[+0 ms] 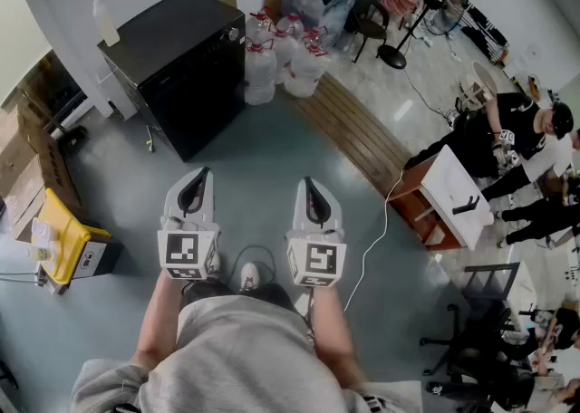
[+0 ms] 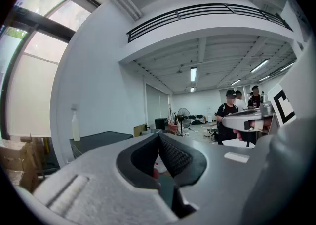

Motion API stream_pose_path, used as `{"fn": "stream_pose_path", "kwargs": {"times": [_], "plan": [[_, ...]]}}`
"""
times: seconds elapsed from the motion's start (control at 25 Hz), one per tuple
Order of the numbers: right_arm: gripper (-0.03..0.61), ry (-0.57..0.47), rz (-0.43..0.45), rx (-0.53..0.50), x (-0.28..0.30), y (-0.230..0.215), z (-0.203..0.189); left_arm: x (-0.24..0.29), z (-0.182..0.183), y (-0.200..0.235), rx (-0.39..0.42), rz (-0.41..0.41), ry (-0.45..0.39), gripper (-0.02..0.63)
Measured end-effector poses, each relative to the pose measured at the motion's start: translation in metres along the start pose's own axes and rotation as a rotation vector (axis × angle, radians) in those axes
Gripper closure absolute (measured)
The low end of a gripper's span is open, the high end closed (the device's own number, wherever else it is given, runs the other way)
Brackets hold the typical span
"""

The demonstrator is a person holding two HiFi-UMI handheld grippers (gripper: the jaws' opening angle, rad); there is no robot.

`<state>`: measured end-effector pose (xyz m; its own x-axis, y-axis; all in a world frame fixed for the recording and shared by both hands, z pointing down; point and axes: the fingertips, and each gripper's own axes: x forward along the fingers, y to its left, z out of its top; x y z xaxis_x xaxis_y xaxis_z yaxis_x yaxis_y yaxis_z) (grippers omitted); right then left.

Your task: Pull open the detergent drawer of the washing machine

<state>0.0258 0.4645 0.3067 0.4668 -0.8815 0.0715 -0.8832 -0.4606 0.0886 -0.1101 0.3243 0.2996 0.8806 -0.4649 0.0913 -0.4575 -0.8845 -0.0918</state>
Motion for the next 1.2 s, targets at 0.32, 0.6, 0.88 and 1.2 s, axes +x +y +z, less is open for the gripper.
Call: {"fn": "stream_pose_path", "kwargs": {"times": [0.32, 0.6, 0.88, 1.2], "plan": [[0.574, 0.007, 0.025, 0.004, 0.013, -0.006, -0.004, 0.012, 0.001, 0.000, -0.008, 0.016, 0.003, 0.603], [0.575, 0.016, 0.070, -0.003, 0.036, -0.004, -0.009, 0.030, -0.004, 0.006, -0.014, 0.042, 0.013, 0.603], [0.575, 0.020, 0.090, 0.007, 0.088, -0.010, -0.011, 0.073, -0.009, 0.026, -0.026, 0.057, 0.030, 0.603], [0.575, 0.023, 0.133, -0.013, 0.187, -0.020, -0.011, 0.157, -0.014, 0.073, -0.052, 0.094, 0.029, 0.603]]}}
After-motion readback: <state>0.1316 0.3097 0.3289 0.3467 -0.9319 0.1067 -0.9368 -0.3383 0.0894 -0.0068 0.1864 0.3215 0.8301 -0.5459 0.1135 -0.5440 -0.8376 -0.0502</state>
